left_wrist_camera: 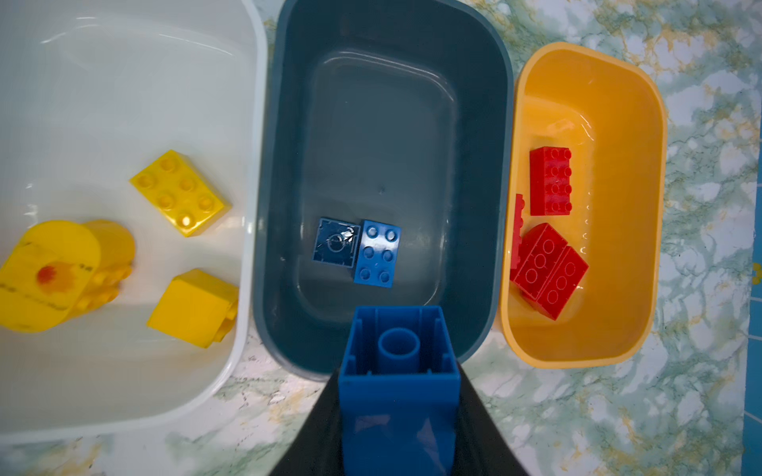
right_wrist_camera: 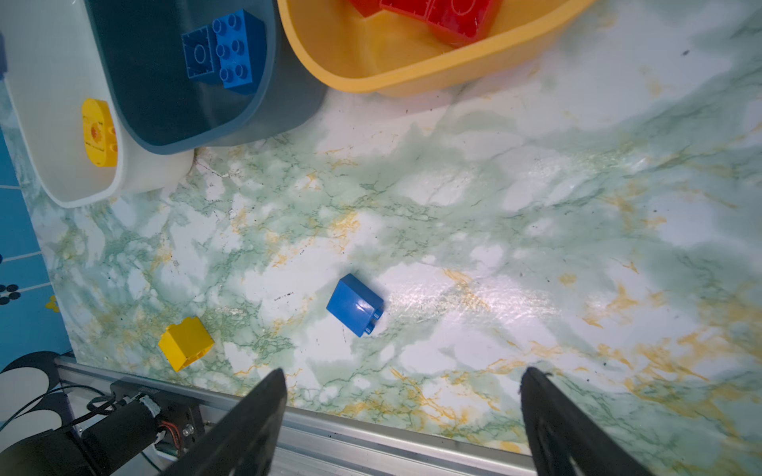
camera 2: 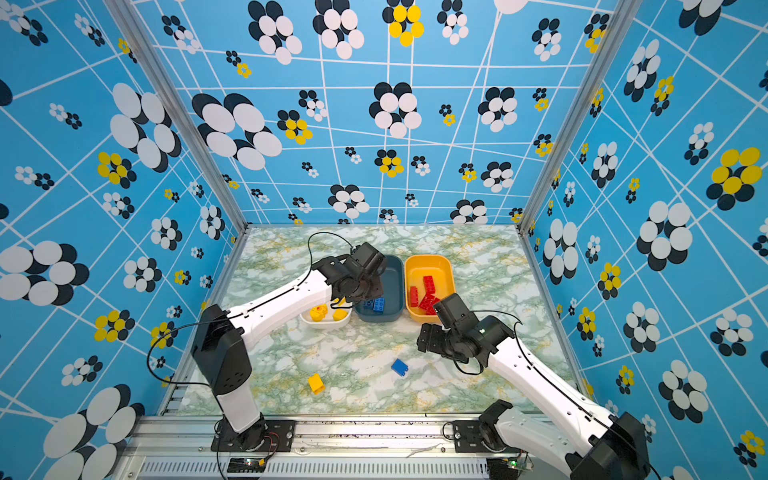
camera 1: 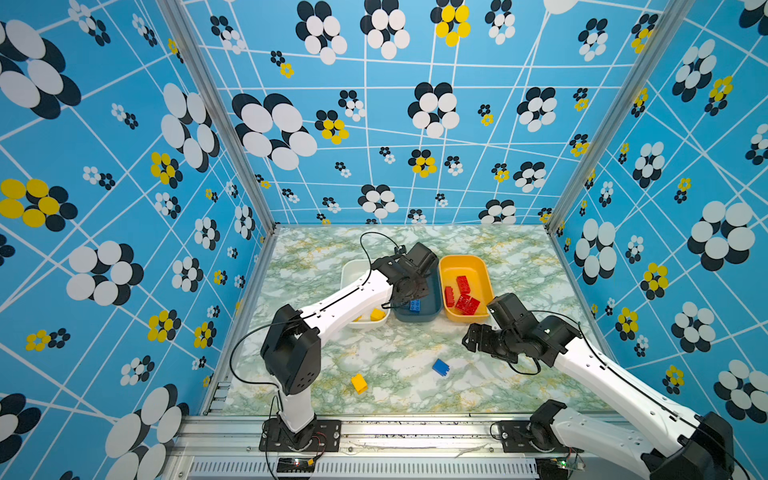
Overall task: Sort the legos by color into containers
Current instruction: 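Carry the blue brick over the teal bin and open the left gripper, then withdraw the left gripper while the right gripper lowers to the other blue brick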
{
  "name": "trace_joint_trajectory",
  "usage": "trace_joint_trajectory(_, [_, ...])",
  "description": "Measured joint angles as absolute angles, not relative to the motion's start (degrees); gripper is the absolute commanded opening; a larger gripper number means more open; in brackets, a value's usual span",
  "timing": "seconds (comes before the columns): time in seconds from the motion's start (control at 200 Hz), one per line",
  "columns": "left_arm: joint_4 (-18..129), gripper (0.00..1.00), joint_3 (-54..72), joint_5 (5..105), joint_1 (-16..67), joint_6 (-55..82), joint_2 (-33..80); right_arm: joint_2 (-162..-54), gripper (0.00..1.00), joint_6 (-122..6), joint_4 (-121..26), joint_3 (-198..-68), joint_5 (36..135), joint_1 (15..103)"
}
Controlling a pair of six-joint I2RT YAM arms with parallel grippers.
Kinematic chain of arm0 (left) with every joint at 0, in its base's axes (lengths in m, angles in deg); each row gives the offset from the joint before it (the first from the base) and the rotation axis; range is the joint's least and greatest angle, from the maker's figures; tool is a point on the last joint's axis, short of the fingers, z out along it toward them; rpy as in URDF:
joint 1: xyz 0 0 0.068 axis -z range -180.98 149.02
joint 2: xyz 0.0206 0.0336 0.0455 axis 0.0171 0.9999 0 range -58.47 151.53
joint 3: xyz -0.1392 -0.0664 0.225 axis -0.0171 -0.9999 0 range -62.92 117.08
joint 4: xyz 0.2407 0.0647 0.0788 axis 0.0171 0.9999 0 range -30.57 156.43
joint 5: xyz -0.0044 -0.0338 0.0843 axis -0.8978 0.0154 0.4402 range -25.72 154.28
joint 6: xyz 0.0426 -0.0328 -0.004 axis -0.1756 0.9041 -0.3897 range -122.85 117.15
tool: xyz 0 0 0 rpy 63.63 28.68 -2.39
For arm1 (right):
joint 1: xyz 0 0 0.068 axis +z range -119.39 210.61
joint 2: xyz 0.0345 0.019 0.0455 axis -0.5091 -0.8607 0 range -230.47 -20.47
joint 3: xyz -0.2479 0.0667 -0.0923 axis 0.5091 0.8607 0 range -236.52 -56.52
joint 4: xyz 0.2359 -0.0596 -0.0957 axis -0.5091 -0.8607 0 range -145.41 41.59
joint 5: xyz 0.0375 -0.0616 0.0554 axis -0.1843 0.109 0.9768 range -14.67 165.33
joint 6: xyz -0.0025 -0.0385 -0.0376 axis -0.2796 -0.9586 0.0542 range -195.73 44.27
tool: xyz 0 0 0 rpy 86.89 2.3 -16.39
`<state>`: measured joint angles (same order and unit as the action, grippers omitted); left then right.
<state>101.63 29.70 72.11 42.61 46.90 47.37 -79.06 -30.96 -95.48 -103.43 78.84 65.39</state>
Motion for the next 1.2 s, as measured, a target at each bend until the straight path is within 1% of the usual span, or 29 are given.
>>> trace_joint_trajectory(0.205, [101.17,0.28,35.88,68.53,40.01,42.31,56.57,-77.72,0.90,-29.71,-95.35,-102.47,78.90,65.39])
trace_joint_trajectory(0.295, [101.17,0.32,37.81,67.20,39.03,40.96,59.26,-77.22,0.90,-29.29,-95.39,-101.90,78.88,65.39])
trace_joint_trajectory(0.395, [101.15,0.42,39.71,66.08,38.37,39.73,61.23,-76.94,0.90,-28.73,-95.42,-101.86,78.88,65.39])
trace_joint_trajectory(0.41, [101.15,0.48,39.95,66.10,38.31,39.63,61.43,-76.87,0.90,-28.64,-95.42,-101.86,78.88,65.39])
trace_joint_trajectory(0.455, [101.12,0.55,40.69,65.67,38.22,39.41,62.04,-76.78,0.90,-28.46,-95.42,-101.84,78.88,65.39])
trace_joint_trajectory(0.585, [100.91,0.65,41.41,64.81,38.20,38.58,62.50,-76.76,0.90,-28.29,-95.37,-101.64,78.88,65.39])
trace_joint_trajectory(0.79, [100.14,0.67,41.48,64.64,38.20,38.42,62.50,-77.29,0.90,-28.33,-95.33,-101.10,79.10,65.39])
trace_joint_trajectory(0.949, [99.44,0.70,40.98,64.62,38.20,38.42,61.58,-80.00,0.89,-29.88,-95.17,-101.14,79.82,65.37])
trace_joint_trajectory(1.199, [96.32,0.78,31.91,63.77,38.20,38.95,52.11,-84.72,0.89,-36.79,-94.89,-102.84,81.15,65.37])
